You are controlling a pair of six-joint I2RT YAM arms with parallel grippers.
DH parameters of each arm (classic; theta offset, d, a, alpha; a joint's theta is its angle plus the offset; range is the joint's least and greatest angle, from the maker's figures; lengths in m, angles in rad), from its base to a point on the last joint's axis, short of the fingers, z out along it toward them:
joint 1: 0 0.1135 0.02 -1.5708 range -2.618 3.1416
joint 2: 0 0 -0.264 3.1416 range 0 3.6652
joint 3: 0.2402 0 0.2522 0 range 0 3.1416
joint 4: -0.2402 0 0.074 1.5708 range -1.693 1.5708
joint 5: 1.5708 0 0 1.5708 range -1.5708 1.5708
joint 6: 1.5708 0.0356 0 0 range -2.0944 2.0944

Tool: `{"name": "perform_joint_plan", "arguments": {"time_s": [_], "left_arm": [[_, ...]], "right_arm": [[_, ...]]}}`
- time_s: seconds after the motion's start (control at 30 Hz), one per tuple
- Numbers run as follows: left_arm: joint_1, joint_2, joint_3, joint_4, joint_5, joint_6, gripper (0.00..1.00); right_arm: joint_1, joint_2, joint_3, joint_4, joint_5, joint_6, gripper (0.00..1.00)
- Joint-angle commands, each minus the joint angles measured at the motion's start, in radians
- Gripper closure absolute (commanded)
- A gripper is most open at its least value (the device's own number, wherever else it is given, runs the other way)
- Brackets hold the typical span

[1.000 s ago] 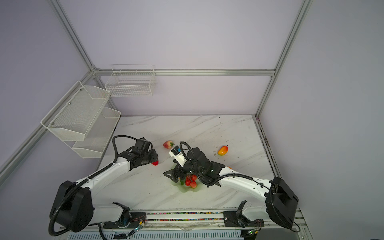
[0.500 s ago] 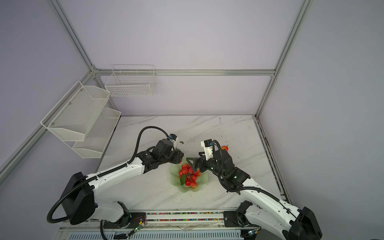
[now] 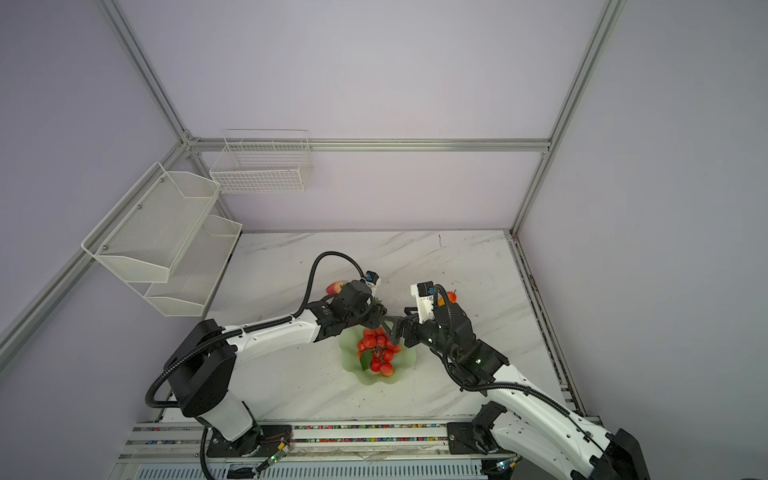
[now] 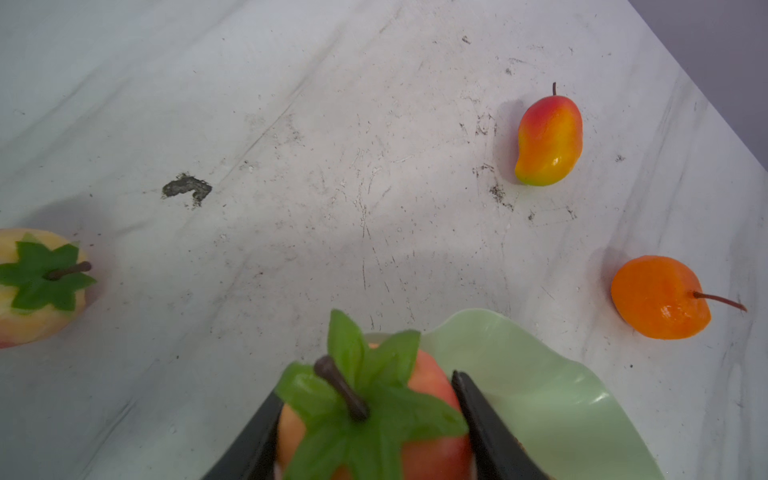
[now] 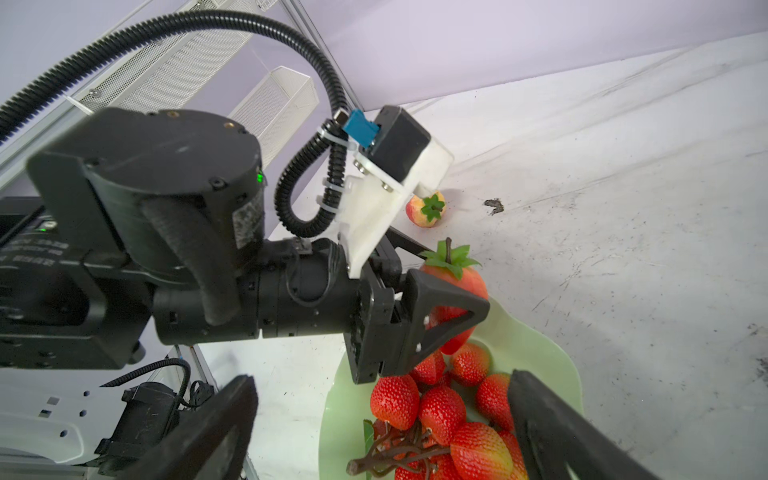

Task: Place and organize the fake fruits in the fruit bowl

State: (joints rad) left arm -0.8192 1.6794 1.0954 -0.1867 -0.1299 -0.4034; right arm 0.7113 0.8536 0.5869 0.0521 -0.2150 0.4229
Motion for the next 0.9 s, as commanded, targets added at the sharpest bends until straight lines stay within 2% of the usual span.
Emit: {"name": "perform_joint_plan", "arguments": {"time_s": [0.0,0.37,0.57,0.77,0.87], "left_arm": [[-0.012,0.012,0.105,0.05,0.031,0.026,0.48],[-0.023,0.035,0.087,0.047,0.067,0.036,0.33],[-0.023,-0.006,0.08,0.046,0.058,0.047,0.24],[-0.017,-0.151,0.06,0.04,-0.05,0.162,0.17],[0.037,-0.205,0.05,0.009,-0.073,0.275,0.14]], "right_arm": [[-0.007,-0.027,-0.006,-0.027,0.017,0.016,0.03],[-0.007,-0.014,-0.015,-0.023,0.015,0.005,0.03],[-0.007,-0.014,-0.01,-0.017,0.016,0.001,0.03],[-0.007,0.025,0.021,-0.014,0.012,-0.031,0.03],[-0.007,0.1,0.06,-0.008,-0.025,-0.089,0.03]]}}
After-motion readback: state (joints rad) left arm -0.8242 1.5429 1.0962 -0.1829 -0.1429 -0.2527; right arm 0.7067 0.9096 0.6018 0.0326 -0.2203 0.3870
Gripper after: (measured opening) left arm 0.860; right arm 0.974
